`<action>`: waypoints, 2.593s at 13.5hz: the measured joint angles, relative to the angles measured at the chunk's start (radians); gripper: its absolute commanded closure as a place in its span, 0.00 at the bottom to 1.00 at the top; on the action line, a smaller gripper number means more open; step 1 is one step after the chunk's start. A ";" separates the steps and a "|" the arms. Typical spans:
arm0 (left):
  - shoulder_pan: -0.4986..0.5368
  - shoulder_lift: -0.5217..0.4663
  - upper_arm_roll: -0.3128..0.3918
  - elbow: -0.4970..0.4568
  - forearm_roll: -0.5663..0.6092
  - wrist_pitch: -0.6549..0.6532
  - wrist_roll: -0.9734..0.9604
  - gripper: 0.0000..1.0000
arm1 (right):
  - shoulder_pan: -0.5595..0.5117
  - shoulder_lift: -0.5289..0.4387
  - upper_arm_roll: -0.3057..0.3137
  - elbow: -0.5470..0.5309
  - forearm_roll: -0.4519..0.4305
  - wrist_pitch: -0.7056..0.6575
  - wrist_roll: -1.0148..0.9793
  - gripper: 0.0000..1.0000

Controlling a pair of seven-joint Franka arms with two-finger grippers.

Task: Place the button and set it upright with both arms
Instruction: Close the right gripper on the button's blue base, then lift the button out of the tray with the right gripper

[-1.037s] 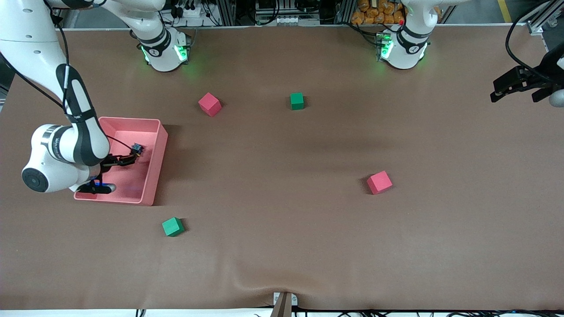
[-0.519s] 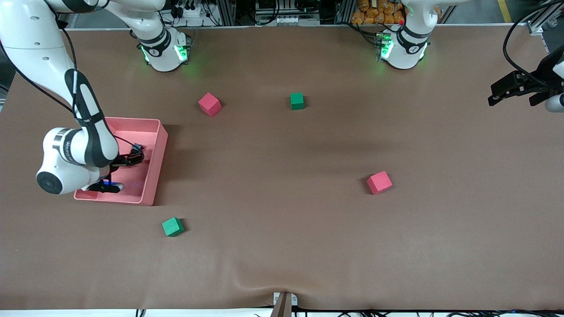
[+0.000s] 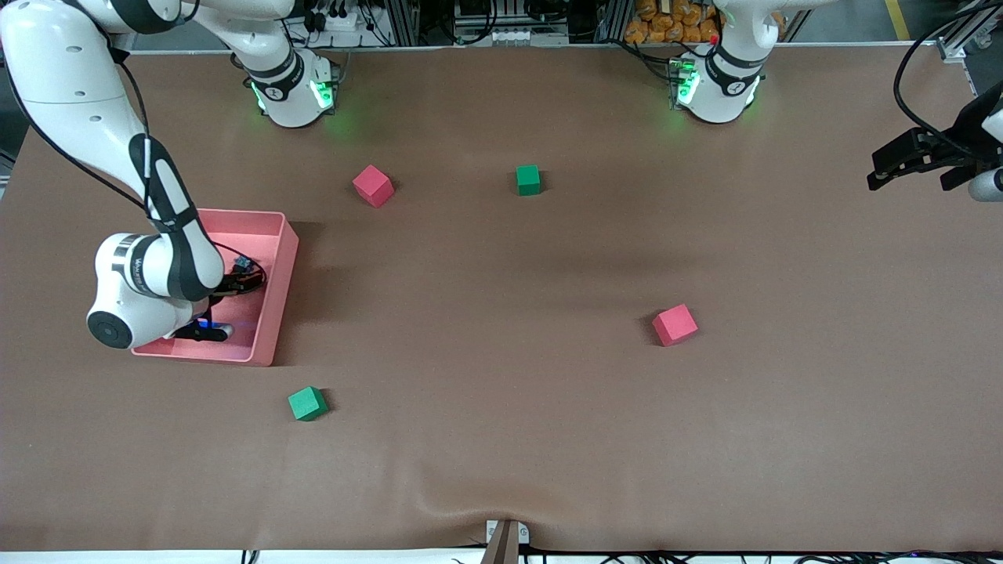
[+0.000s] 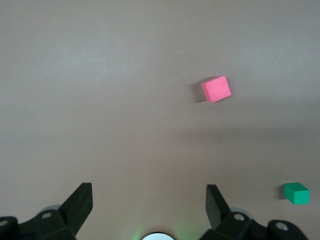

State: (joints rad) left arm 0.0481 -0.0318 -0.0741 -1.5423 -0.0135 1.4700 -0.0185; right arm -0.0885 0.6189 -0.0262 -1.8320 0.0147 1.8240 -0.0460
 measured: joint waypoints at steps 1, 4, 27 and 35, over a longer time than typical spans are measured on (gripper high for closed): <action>0.000 0.000 0.000 0.000 0.000 0.001 0.000 0.00 | 0.001 0.001 0.000 -0.001 0.000 0.000 0.000 0.00; 0.000 0.000 0.000 0.000 0.000 0.001 0.000 0.00 | 0.002 0.003 0.000 -0.015 0.000 0.000 0.000 0.32; 0.001 0.004 0.000 0.000 0.000 0.007 0.000 0.00 | 0.032 -0.130 0.007 0.143 0.000 0.009 -0.014 1.00; 0.001 0.004 0.001 -0.001 0.000 0.007 0.000 0.00 | 0.255 -0.249 0.022 0.218 0.163 0.007 -0.019 1.00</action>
State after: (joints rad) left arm 0.0493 -0.0273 -0.0730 -1.5430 -0.0135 1.4771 -0.0185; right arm 0.1661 0.3702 -0.0046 -1.6145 0.1779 1.8311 -0.0654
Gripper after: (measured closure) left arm 0.000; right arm 0.581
